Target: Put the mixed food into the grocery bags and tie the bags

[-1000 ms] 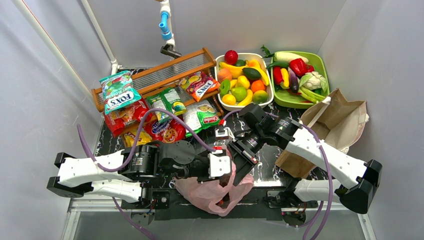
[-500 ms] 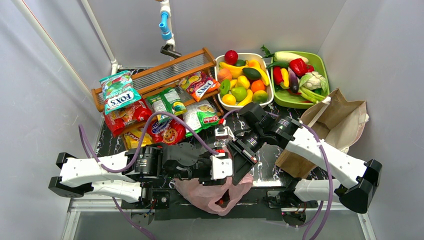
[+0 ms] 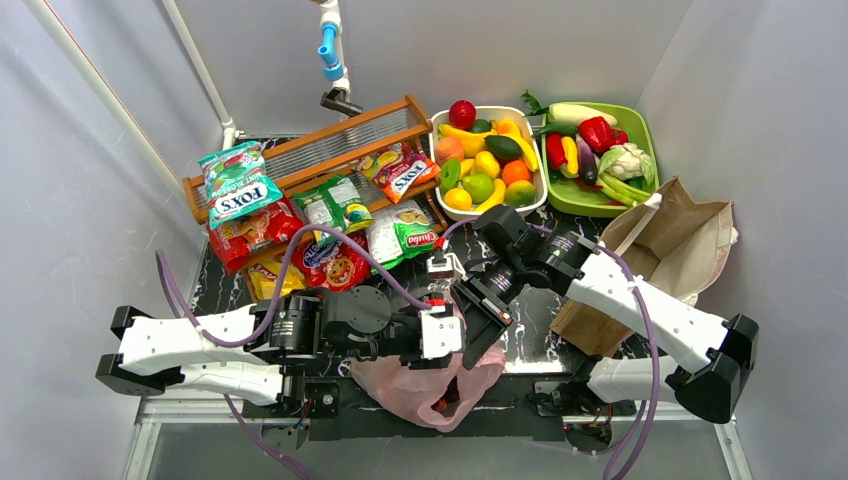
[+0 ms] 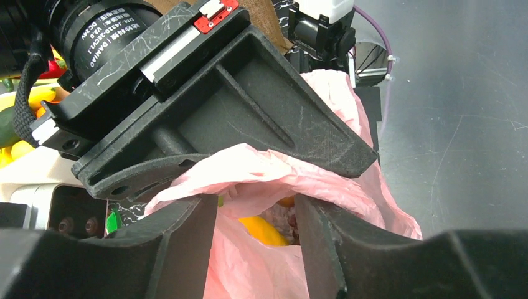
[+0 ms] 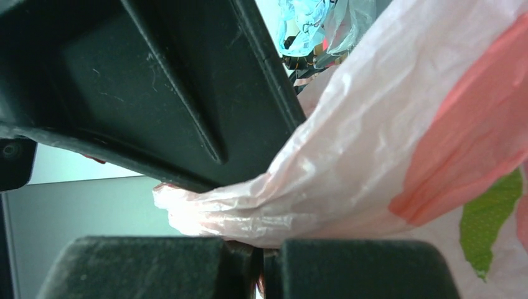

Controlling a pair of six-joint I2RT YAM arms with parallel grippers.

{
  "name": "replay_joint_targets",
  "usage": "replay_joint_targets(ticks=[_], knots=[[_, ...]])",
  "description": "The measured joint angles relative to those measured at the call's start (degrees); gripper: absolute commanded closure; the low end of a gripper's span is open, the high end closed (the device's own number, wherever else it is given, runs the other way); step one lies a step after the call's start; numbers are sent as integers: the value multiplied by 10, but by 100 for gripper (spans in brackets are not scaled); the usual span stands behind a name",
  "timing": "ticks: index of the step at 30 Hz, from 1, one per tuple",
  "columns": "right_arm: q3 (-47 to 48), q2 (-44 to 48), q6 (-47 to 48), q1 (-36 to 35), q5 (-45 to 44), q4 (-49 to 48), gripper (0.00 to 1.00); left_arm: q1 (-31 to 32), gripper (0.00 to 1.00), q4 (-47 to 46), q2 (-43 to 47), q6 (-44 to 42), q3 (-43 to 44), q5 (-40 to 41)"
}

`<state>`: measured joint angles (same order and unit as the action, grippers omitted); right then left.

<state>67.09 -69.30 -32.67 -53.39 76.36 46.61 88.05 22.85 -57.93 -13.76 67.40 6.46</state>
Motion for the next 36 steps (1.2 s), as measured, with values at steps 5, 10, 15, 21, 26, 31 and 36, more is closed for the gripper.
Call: replay_joint_targets(ticks=[5,10,15,21,26,31,36], knots=[[0,-1,-2,0,1,-2,99,0,74,-6,0,-2,-3,-4],[5,-1,-4,0,2,-5,99,2,97,-6,0,1,-3,-13],[8,-1,-6,0,1,-5,94,2,100,-6,0,7,-3,-24],[15,-1,-14,0,-5,-3,55,2,100,-6,8,21,-5,-40],[35,-1,-3,0,-22,9,38,2,100,-6,23,45,-11,-65],[61,-1,15,0,-52,45,37,2,100,-6,31,72,-13,-80],[98,0,39,0,-94,90,38,2,100,-6,39,96,-13,-85]])
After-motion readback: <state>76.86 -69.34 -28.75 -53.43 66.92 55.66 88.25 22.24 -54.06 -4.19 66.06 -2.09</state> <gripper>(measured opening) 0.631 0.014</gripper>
